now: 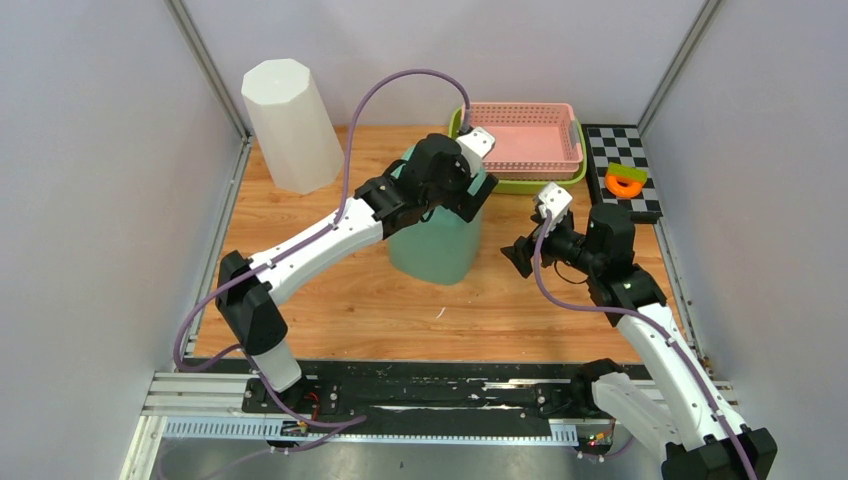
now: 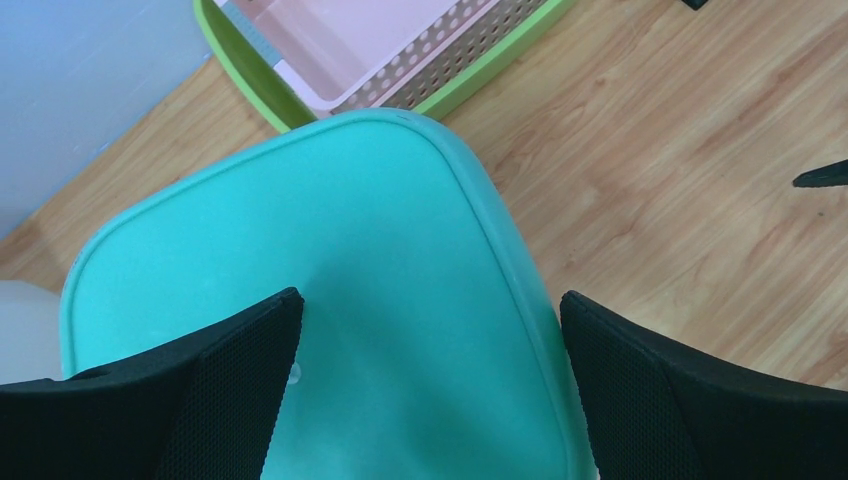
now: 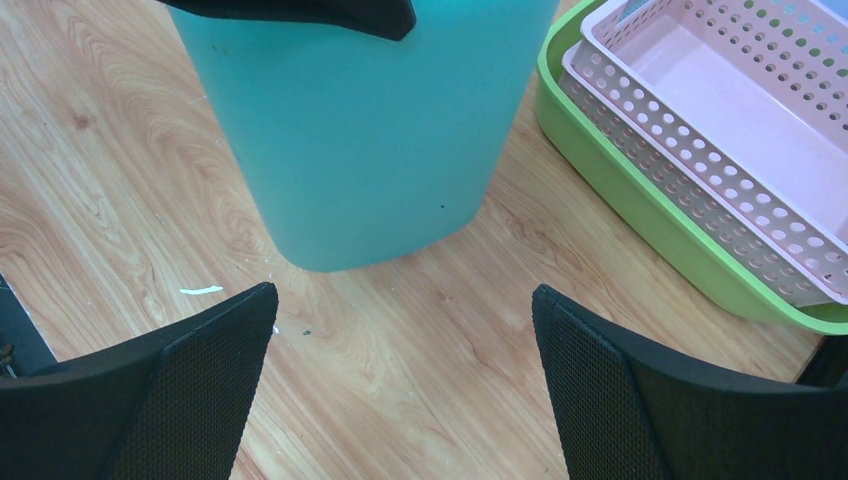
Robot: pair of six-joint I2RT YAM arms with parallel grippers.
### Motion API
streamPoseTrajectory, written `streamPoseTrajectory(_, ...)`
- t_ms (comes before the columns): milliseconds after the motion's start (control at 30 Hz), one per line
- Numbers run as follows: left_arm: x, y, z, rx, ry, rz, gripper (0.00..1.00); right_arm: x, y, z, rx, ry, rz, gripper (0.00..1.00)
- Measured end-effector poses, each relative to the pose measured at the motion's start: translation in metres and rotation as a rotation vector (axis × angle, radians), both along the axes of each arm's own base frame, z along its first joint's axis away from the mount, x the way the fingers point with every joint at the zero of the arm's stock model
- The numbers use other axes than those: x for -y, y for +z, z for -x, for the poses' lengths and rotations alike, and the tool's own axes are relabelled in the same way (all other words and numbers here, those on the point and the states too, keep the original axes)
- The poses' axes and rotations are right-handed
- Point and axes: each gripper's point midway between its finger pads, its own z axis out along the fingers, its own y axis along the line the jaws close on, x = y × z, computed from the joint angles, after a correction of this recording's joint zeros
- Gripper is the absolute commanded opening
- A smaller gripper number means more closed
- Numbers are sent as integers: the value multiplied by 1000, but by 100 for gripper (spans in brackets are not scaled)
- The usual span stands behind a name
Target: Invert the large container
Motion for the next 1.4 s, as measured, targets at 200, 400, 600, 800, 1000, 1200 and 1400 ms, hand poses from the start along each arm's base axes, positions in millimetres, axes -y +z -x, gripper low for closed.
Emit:
streamPoseTrajectory(200, -17, 0, -7, -4, 59, 10, 100, 2, 0, -1, 0, -8, 0, 100)
streamPoseTrajectory(400, -32, 1, -14, -7, 112, 27, 100, 2, 0, -1, -1, -10, 0, 100)
streamPoseTrajectory(600, -38, 1, -14, -6, 135, 42, 100, 3, 0, -1, -1, -10, -1, 100)
streamPoseTrajectory(800, -45, 2, -15, -8, 163, 51, 100, 3, 0, -1, -1, -10, -1, 100)
streamPoseTrajectory(1000, -50, 3, -15, -4, 182, 57, 100, 3, 0, -1, -1, -10, -1, 100)
streamPoseTrajectory(1200, -59, 3, -17, -4, 211, 67, 100, 3, 0, -1, 1, -11, -1, 100)
streamPoseTrajectory(1400, -69, 6, -21, 3, 242, 82, 100, 3, 1, -2, 1, -12, -2, 100)
